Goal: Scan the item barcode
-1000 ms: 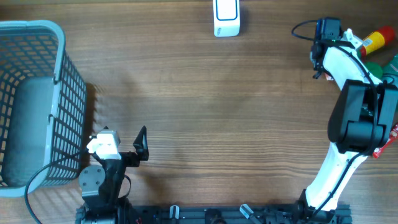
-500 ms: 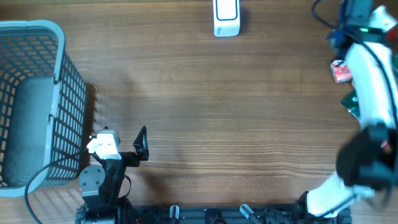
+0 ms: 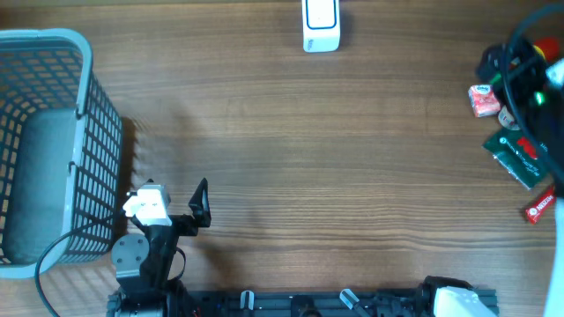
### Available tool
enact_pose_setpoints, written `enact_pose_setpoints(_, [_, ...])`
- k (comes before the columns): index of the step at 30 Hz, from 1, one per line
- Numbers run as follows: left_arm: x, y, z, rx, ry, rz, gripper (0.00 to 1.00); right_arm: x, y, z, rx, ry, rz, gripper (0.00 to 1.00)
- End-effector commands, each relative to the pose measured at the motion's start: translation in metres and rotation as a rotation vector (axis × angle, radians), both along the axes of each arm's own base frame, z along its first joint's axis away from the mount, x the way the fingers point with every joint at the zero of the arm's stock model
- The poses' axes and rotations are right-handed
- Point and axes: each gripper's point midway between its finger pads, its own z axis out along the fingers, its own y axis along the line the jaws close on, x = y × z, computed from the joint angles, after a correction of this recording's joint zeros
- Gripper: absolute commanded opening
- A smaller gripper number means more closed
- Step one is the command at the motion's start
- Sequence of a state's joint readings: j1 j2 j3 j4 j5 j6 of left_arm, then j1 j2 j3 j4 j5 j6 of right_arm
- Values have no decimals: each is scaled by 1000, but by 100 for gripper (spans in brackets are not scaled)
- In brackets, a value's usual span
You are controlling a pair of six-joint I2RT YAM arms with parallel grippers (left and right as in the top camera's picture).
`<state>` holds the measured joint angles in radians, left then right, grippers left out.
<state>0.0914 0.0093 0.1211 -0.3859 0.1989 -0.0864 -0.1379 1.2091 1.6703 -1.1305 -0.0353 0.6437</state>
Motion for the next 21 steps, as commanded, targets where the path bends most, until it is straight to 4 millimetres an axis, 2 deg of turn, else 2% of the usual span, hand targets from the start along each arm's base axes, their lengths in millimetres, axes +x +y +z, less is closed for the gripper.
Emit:
enact_pose_setpoints(1, [0, 0, -2, 20, -2, -4, 100, -41, 23, 27, 50, -92, 73, 100])
enact_pose_setpoints(6, [0, 0, -2, 20, -2, -4, 100, -82, 24, 36, 30, -123, 54, 100])
enact_pose_setpoints(11, [0, 0, -2, 20, -2, -4, 100, -105, 26, 43, -9, -160, 53, 100])
enact_pose_setpoints(17, [0, 0, -2, 21, -2, -4, 100, -111, 19, 48, -162, -171, 92, 100])
enact_pose_setpoints(21, [0, 0, -2, 20, -2, -4, 100, -103, 19, 47, -194, -196, 112, 100])
